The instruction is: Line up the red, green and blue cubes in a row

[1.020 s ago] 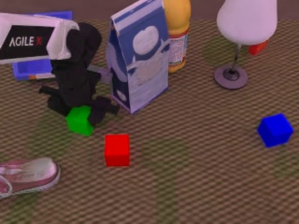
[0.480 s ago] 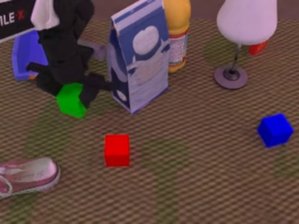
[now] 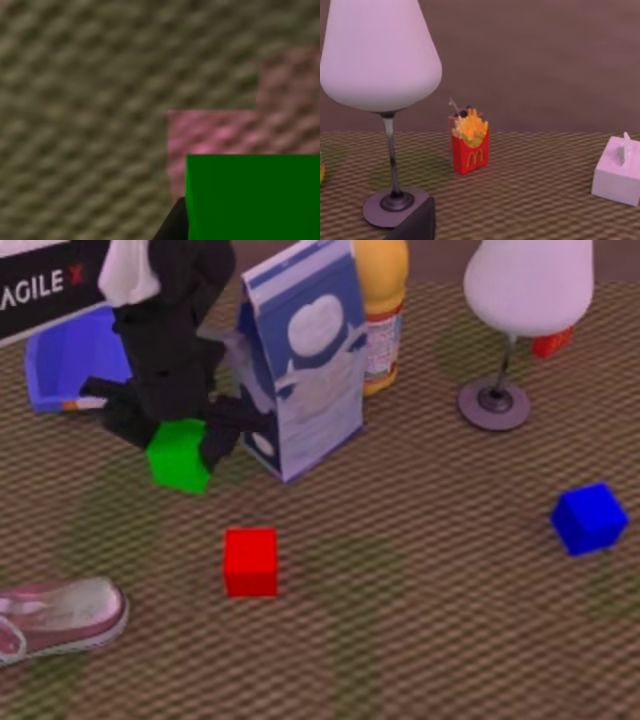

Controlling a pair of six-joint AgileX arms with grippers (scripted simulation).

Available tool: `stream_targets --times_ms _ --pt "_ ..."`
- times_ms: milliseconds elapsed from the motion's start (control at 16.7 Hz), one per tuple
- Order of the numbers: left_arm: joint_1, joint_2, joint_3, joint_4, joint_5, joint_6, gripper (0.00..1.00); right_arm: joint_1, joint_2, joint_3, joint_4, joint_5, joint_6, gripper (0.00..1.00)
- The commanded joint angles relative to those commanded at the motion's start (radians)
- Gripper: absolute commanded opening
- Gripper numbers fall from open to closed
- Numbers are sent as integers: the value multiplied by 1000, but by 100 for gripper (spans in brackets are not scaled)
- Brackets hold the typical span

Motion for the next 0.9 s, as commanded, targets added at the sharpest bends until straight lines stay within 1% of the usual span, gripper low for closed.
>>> stream_targets --times_ms 180,480,600,720,900 --pt "-96 18 39 -29 -4 -165 0 0 0 0 0 0 0 100" --pt "-276 42 103 -82 -10 -501 0 0 0 0 0 0 0 100" --pt "-335 43 123 -94 -12 -608 0 0 0 0 0 0 0 100" --pt "-376 41 136 -101 -15 -675 0 0 0 0 0 0 0 100" --pt "-392 39 142 -103 -16 -699 0 0 0 0 0 0 0 100"
